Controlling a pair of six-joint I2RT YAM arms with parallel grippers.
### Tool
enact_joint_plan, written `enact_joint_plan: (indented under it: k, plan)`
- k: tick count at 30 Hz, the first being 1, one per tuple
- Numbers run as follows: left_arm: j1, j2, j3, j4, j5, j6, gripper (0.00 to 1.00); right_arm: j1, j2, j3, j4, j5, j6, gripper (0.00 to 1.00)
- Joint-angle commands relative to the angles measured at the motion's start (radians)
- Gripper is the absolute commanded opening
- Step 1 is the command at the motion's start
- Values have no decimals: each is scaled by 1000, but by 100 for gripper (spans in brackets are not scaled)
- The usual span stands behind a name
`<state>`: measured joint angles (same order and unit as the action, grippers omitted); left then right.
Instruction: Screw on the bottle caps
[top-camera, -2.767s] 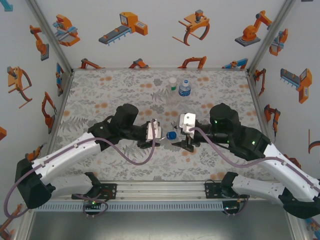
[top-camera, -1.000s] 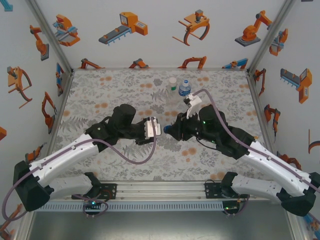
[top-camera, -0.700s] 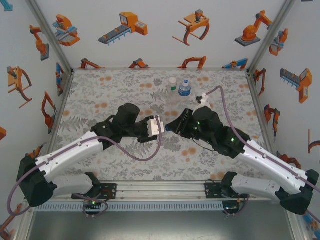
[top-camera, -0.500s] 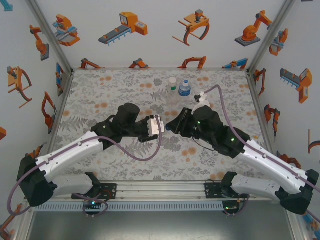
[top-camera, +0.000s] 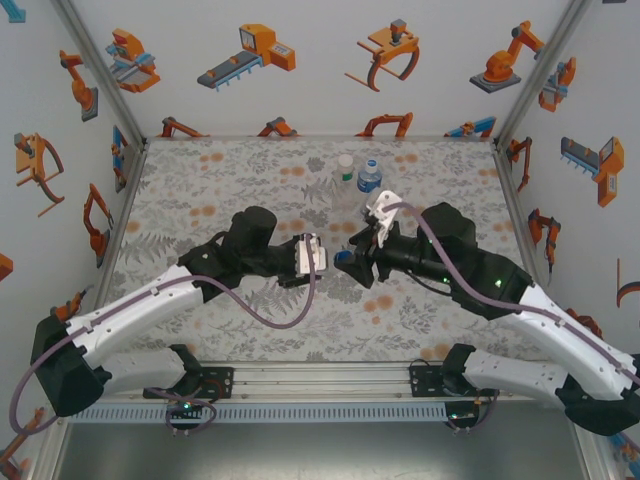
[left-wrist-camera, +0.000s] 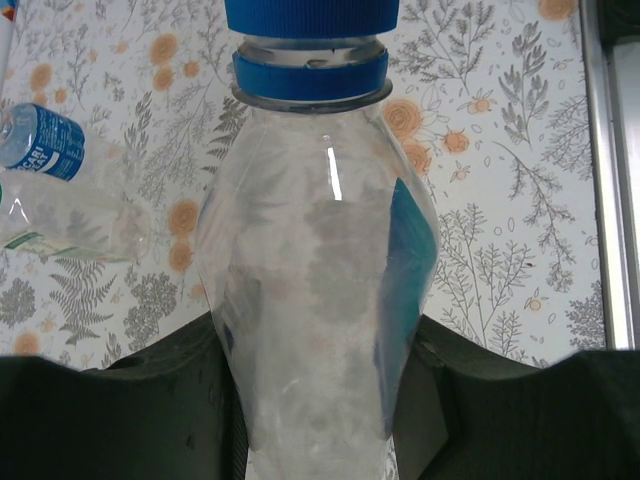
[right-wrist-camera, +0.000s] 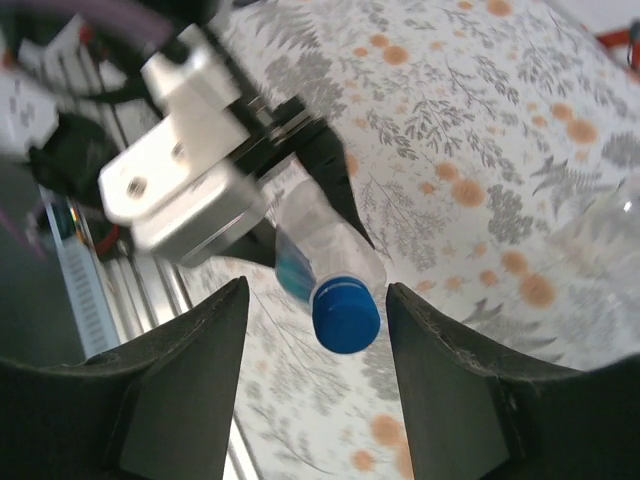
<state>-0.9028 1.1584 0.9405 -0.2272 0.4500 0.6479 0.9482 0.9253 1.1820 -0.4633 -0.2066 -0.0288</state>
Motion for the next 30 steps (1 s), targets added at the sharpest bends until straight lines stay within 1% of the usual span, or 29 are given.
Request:
enact_joint_plan:
  k: [1,4,7,12,18,30]
  plan:
    - [-2,-26,26,-32,92,26,0,-1,-3,67,-143,-170,-330,54]
    - [-2,-23,44,-62,140,34,0,-1,-7,77,-197,-225,-441,54]
    - [-2,-19,52,-66,166,35,0,0,-22,52,-187,-250,-489,54]
    - [-2,-12,58,-67,175,36,0,-1,-35,8,-140,-260,-490,54]
    - [-3,-11,60,-77,186,46,0,0,-28,-9,-128,-211,-490,50]
    - [-2,-2,62,-78,199,47,0,0,-22,-32,-86,-181,-490,46]
